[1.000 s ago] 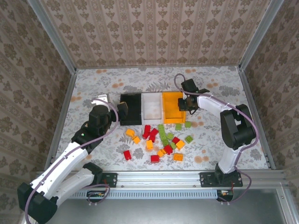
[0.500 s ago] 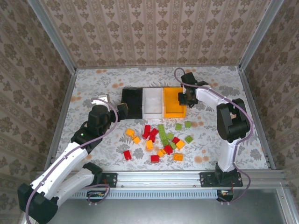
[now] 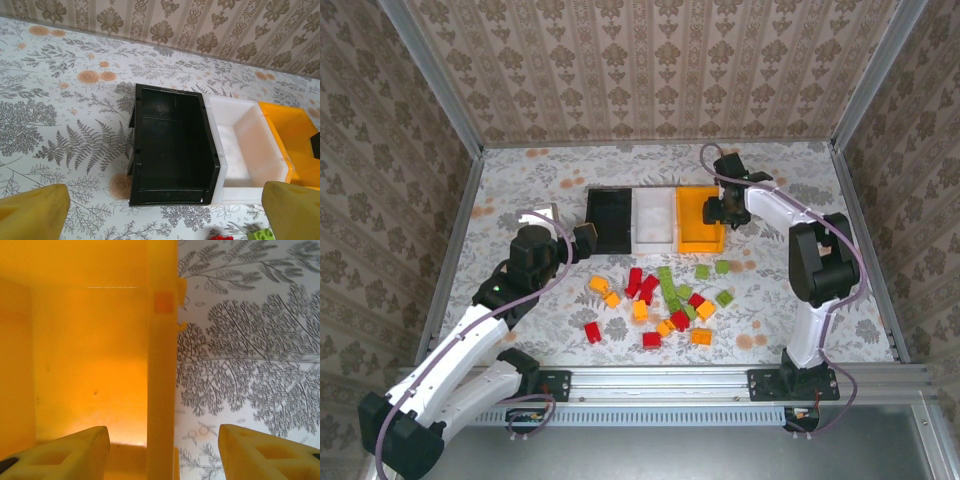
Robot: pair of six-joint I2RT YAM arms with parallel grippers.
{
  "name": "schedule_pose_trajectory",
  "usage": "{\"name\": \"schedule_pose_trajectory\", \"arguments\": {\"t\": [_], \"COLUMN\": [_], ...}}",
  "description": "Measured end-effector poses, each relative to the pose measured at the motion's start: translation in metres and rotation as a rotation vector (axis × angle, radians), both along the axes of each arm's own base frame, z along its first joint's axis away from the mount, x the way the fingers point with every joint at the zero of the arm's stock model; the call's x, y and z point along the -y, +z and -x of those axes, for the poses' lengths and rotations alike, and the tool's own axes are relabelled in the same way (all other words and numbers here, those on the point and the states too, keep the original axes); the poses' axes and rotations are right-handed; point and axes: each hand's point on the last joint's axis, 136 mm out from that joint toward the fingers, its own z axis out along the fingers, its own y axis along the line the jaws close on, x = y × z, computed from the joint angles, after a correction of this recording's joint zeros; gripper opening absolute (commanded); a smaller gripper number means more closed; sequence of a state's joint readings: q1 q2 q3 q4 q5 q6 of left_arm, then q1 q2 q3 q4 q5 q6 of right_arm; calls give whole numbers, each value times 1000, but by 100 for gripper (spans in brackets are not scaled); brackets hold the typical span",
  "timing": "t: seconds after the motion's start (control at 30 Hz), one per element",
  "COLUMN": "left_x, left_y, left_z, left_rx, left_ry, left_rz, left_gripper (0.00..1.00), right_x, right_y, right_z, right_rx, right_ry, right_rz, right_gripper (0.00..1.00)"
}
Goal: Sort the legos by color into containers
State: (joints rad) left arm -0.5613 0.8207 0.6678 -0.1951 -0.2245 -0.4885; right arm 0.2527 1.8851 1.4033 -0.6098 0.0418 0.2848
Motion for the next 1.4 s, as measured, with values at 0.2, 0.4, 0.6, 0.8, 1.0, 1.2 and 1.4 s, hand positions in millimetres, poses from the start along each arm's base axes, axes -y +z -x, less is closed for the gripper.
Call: {"name": "schedule_pose_trajectory", "arguments": {"t": [0.2, 0.4, 0.6, 0.8, 1.0, 1.2, 1.4], "left_x": [3, 5, 6, 6, 6, 6, 6], "left_y": [-3, -21, -26, -34, -36, -39, -44], "left_z": [3, 10, 15, 17, 18, 17, 16], "left_rx": [-16, -62, -71, -88, -94, -102, -117], "left_ry": [-13, -26, -35, -33, -30, -29, -24], "left_rz": [24, 51, 74, 75, 78, 74, 65], "left_gripper": [100, 100, 100, 100, 100, 100, 100], "right_x": [5, 14, 13, 8, 5, 2, -2], "right_y": [41, 8, -26, -39, -55, -55, -36], "right_z": [42, 96, 118, 107, 106, 105, 104], "right_rx": [136, 101, 25, 32, 3, 11, 53], "right_ry": [-105, -206, -218, -209, -203, -199, -182], "right_rz": [-82, -118, -104, -106, -98, -111, -141], "right_gripper": [69, 70, 70, 69, 65, 37, 25]}}
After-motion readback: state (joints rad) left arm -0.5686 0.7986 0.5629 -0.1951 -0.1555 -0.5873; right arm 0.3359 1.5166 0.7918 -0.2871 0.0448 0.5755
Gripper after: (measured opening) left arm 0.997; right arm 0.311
